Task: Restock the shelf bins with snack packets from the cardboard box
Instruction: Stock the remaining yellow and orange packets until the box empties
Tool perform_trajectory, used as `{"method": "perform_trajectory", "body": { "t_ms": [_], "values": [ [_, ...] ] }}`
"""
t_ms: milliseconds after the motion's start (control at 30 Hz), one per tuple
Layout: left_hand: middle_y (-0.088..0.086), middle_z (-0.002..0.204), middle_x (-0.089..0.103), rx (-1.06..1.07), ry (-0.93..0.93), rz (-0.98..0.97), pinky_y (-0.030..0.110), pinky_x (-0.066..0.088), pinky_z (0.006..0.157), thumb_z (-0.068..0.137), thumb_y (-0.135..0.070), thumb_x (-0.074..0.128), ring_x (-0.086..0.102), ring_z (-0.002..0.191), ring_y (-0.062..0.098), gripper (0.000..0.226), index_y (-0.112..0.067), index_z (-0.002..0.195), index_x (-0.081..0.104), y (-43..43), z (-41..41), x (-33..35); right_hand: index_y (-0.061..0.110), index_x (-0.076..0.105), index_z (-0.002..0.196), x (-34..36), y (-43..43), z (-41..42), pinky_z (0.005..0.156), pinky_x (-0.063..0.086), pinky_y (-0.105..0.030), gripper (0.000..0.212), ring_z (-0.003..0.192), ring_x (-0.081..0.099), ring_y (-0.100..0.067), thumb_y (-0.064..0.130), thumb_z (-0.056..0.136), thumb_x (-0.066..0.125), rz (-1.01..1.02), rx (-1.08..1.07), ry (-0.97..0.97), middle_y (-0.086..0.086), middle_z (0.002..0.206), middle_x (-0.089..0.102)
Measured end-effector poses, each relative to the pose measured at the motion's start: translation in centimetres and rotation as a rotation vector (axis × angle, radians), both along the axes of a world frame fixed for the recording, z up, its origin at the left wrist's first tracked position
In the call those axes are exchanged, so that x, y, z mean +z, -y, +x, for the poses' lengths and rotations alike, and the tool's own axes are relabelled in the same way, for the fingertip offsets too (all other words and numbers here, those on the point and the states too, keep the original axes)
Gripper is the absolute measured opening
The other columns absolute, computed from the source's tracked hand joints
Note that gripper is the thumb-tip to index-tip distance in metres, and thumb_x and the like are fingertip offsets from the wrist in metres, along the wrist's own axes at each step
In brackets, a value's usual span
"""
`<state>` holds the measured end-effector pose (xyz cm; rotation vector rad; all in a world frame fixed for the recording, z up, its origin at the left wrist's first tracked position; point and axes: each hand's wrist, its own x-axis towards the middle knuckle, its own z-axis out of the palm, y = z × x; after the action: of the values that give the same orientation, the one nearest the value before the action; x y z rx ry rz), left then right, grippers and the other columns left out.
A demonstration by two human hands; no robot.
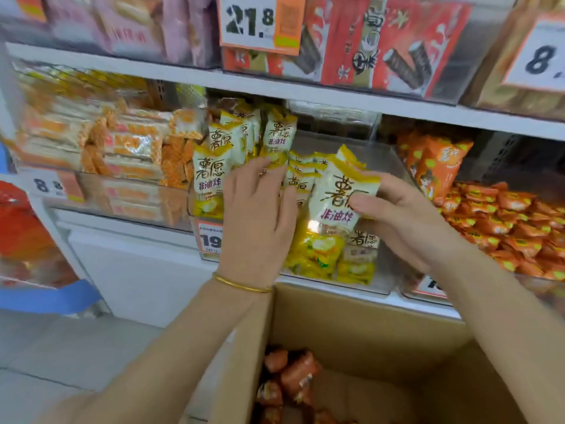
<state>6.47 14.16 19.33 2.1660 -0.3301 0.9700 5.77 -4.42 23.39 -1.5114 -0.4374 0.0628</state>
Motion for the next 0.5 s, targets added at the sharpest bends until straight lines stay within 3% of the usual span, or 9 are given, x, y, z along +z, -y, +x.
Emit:
{"method": "perform_trajectory", "body": {
  "t_ms": [33,100,200,267,433,500],
  "values": [
    [0.017,0.129,0.051,0.106,0.072,0.080,0.029,0.023,0.106,0.094,-0.027,0.043,0.041,0.122,0.031,0.039,-0.004,0.119,0.060,-1.1,0.7,-0.2,0.032,0.077,0.082,0.5,-0.7,1.3,0.071,0.056,-0.024,0.028,0.085,0.070,-0.010,0.039,0.055,0.077,-0.020,-0.019,0.017,0.007,0.093,0.074],
    [0.021,0.139,0.042,0.227,0.045,0.166,0.036,0.021,0.110,0.089,-0.019,0.050,0.032,0.129,0.037,0.039,-0.004,0.125,0.054,-3.0,2.4,-1.0,0.027,0.075,0.083,1.2,-2.2,4.1,0.072,0.056,-0.027,0.021,0.082,0.069,-0.008,0.031,0.062,0.074,-0.073,-0.046,0.038,0.008,0.088,0.074],
    [0.025,0.147,0.029,0.273,-0.033,0.151,0.041,0.013,0.113,0.084,-0.011,0.059,0.023,0.136,0.043,0.053,-0.003,0.134,0.045,-5.2,3.8,-1.7,0.021,0.065,0.092,1.8,-4.4,8.4,0.073,0.054,-0.027,0.017,0.082,0.068,-0.008,0.017,0.075,0.067,-0.136,-0.053,0.048,0.010,0.085,0.074],
    [0.027,0.149,0.026,0.275,-0.050,0.141,0.045,0.017,0.113,0.083,-0.007,0.061,0.022,0.138,0.043,0.057,-0.002,0.136,0.043,-5.9,4.3,-1.8,0.021,0.064,0.093,1.9,-5.7,10.9,0.076,0.054,-0.030,0.016,0.082,0.068,-0.008,0.009,0.082,0.067,-0.197,-0.049,0.038,0.009,0.086,0.073],
    [0.025,0.149,0.026,0.256,-0.095,0.121,0.050,0.023,0.111,0.082,-0.006,0.062,0.024,0.138,0.043,0.060,-0.006,0.139,0.041,-6.2,4.9,-2.0,0.021,0.070,0.086,0.9,-8.3,14.4,0.080,0.050,-0.028,0.020,0.106,0.062,-0.018,0.019,0.066,0.070,-0.245,-0.062,-0.032,-0.012,0.130,0.055],
    [0.024,0.149,0.028,0.243,-0.105,0.083,0.050,0.024,0.110,0.082,-0.005,0.061,0.026,0.137,0.042,0.060,-0.006,0.138,0.041,-6.0,4.8,-1.8,0.020,0.071,0.083,0.5,-8.7,14.8,0.087,0.051,-0.034,0.019,0.111,0.060,-0.022,0.021,0.065,0.069,-0.223,-0.093,-0.048,-0.015,0.133,0.053]
  ]
}}
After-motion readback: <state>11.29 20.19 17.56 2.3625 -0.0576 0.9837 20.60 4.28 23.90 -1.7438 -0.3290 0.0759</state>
